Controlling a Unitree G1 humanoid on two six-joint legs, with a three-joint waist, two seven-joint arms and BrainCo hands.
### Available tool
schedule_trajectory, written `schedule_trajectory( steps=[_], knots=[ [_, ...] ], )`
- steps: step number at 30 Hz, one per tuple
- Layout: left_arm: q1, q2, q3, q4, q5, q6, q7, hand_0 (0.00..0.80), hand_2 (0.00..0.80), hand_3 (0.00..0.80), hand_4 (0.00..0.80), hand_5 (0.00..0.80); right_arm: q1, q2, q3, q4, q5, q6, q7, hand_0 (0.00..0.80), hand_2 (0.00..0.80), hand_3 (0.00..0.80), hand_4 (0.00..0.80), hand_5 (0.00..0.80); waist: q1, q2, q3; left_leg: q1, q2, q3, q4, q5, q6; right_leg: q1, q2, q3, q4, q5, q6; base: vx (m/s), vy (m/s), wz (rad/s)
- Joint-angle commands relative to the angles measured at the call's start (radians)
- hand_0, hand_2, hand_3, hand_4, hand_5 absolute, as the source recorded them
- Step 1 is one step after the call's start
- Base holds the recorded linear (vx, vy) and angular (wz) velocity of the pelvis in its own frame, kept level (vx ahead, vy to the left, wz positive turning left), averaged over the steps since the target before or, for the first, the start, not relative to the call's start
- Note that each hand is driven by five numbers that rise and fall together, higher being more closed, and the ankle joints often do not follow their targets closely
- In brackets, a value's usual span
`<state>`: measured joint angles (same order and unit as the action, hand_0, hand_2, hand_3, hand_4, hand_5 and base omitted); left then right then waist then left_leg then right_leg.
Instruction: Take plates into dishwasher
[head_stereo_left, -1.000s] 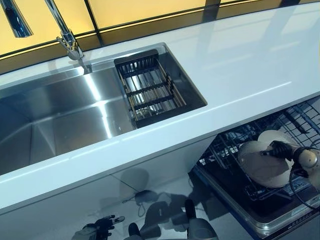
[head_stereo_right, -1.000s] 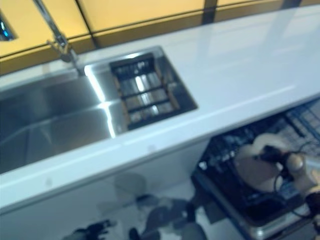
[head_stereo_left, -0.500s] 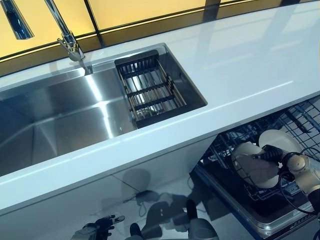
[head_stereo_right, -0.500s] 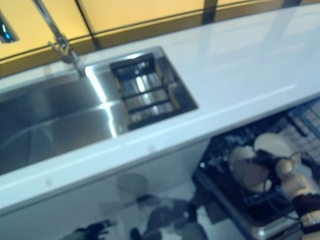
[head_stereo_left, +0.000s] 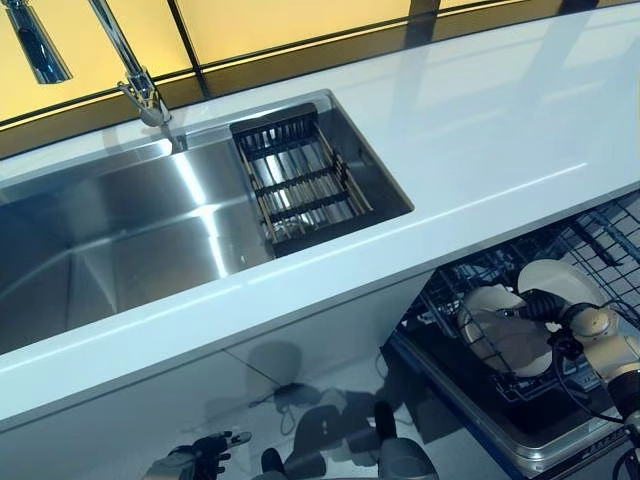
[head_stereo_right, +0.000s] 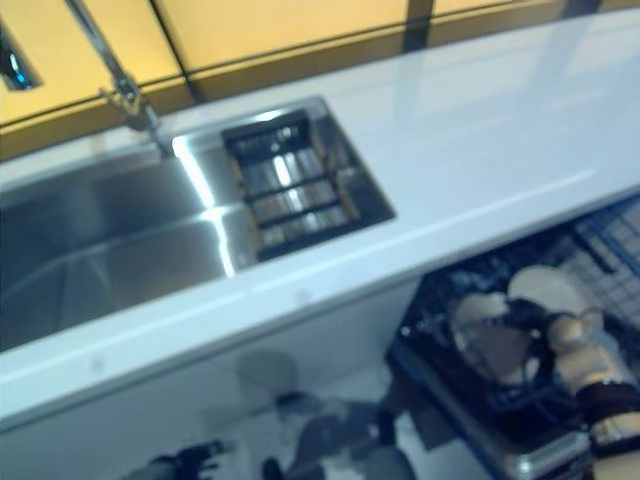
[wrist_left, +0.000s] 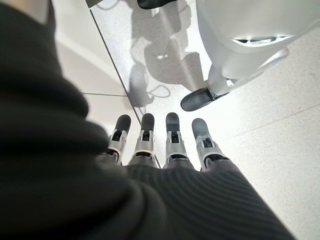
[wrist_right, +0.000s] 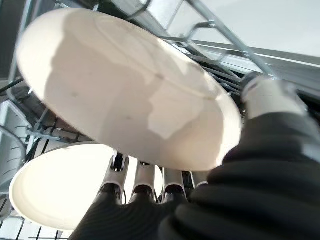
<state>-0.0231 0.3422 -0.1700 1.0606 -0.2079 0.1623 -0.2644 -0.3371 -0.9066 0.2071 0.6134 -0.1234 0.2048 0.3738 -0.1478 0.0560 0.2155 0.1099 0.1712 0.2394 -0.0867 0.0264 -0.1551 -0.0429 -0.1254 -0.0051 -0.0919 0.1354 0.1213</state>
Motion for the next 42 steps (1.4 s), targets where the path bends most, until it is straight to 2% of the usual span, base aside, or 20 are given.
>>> schedule_trajectory(
  steps=[1, 12, 16, 21, 27, 30, 34, 36, 39, 42],
  knots=[
    [-0.056, 0.033, -0.007, 0.045, 0.016, -0.005, 0.003, 0.0, 0.0, 0.0, 0.0, 0.0, -0.122, 0.011, -0.017, 0.042, 0.039, -0.004, -0.033, 0.0, 0.0, 0.0, 0.0, 0.0, 0.017, -0.064, -0.016, 0.044, 0.011, -0.038, -0.001, -0.027, 0.034, 0.007, -0.074, 0.013, 0.005, 0.002, 0.069, 0.014, 0.017, -0.03],
    [-0.037, 0.044, 0.015, 0.052, -0.008, -0.015, 0.011, 0.0, 0.0, 0.0, 0.0, 0.0, -0.131, -0.189, -0.108, -0.069, 0.092, 0.033, -0.008, 0.0, 0.0, 0.0, 0.0, 0.0, -0.016, -0.094, -0.024, 0.054, 0.016, -0.019, -0.001, -0.028, 0.032, 0.004, -0.06, 0.03, 0.005, 0.004, 0.069, 0.001, 0.003, -0.01],
    [-0.028, 0.049, 0.021, 0.062, -0.012, -0.023, 0.01, 0.0, 0.0, 0.0, 0.0, 0.0, -0.129, -0.299, -0.158, -0.07, 0.156, 0.019, 0.007, 0.0, 0.0, 0.0, 0.0, 0.0, -0.031, -0.109, -0.038, 0.058, 0.02, -0.005, -0.001, -0.028, 0.03, 0.006, -0.052, 0.036, 0.005, 0.003, 0.07, 0.0, 0.0, 0.0],
    [-0.023, 0.051, 0.016, 0.08, -0.022, -0.04, 0.016, 0.0, 0.0, 0.0, 0.0, 0.0, -0.124, -0.388, -0.211, -0.04, 0.22, -0.01, -0.008, 0.0, 0.0, 0.0, 0.0, 0.0, -0.044, -0.125, -0.059, 0.066, 0.021, 0.011, -0.001, -0.033, 0.032, 0.008, -0.045, 0.041, 0.005, 0.001, 0.071, 0.007, 0.012, -0.1],
    [-0.012, 0.047, 0.019, 0.098, -0.014, -0.054, 0.028, 0.0, 0.0, 0.0, 0.0, 0.0, -0.104, -0.45, -0.25, -0.001, 0.232, -0.035, -0.024, 0.0, 0.0, 0.0, 0.0, 0.0, -0.052, -0.139, -0.082, 0.084, 0.023, 0.033, -0.001, -0.045, 0.033, 0.007, -0.044, 0.047, 0.005, 0.003, 0.072, 0.01, 0.006, -0.07],
    [0.001, 0.044, 0.023, 0.112, 0.01, -0.057, 0.033, 0.0, 0.0, 0.0, 0.0, 0.0, -0.041, -0.442, -0.297, -0.015, 0.224, -0.046, -0.042, 0.0, 0.0, 0.0, 0.0, 0.0, -0.055, -0.142, -0.089, 0.094, 0.024, 0.04, -0.001, -0.051, 0.037, 0.008, -0.044, 0.051, 0.005, 0.004, 0.073, 0.03, -0.065, -0.08],
    [0.028, 0.051, 0.05, 0.133, 0.051, -0.062, 0.045, 0.0, 0.0, 0.0, 0.0, 0.0, 0.12, -0.387, -0.414, -0.091, 0.239, -0.072, -0.097, 0.0, 0.0, 0.0, 0.0, 0.0, -0.067, -0.146, -0.094, 0.115, 0.032, 0.039, -0.001, -0.063, 0.041, 0.01, -0.042, 0.068, 0.005, 0.007, 0.074, 0.039, -0.161, -0.05],
    [0.032, 0.053, 0.057, 0.142, 0.058, -0.059, 0.046, 0.0, 0.0, 0.0, 0.0, 0.0, 0.141, -0.372, -0.431, -0.113, 0.238, -0.071, -0.111, 0.0, 0.0, 0.0, 0.0, 0.0, -0.068, -0.145, -0.093, 0.126, 0.037, 0.041, -0.001, -0.066, 0.041, 0.013, -0.04, 0.072, 0.005, 0.007, 0.071, 0.037, -0.184, -0.09],
    [0.033, 0.058, 0.094, 0.167, 0.056, -0.028, 0.072, 0.0, 0.0, 0.0, 0.0, 0.0, 0.177, -0.327, -0.469, -0.141, 0.246, -0.064, -0.131, 0.0, 0.0, 0.0, 0.0, 0.0, -0.075, -0.133, -0.087, 0.142, 0.066, 0.038, -0.001, -0.057, 0.035, 0.005, -0.006, 0.058, 0.059, -0.034, 0.043, 0.017, -0.27, -0.09],
    [0.026, 0.07, 0.11, 0.187, 0.052, -0.01, 0.103, 0.0, 0.0, 0.0, 0.0, 0.0, 0.214, -0.283, -0.486, -0.126, 0.225, -0.048, -0.155, 0.0, 0.0, 0.0, 0.0, 0.0, -0.069, -0.125, -0.083, 0.11, 0.092, 0.013, -0.001, -0.023, 0.021, 0.007, 0.033, 0.03, 0.077, -0.064, 0.019, 0.013, -0.333, -0.01]
  ],
)
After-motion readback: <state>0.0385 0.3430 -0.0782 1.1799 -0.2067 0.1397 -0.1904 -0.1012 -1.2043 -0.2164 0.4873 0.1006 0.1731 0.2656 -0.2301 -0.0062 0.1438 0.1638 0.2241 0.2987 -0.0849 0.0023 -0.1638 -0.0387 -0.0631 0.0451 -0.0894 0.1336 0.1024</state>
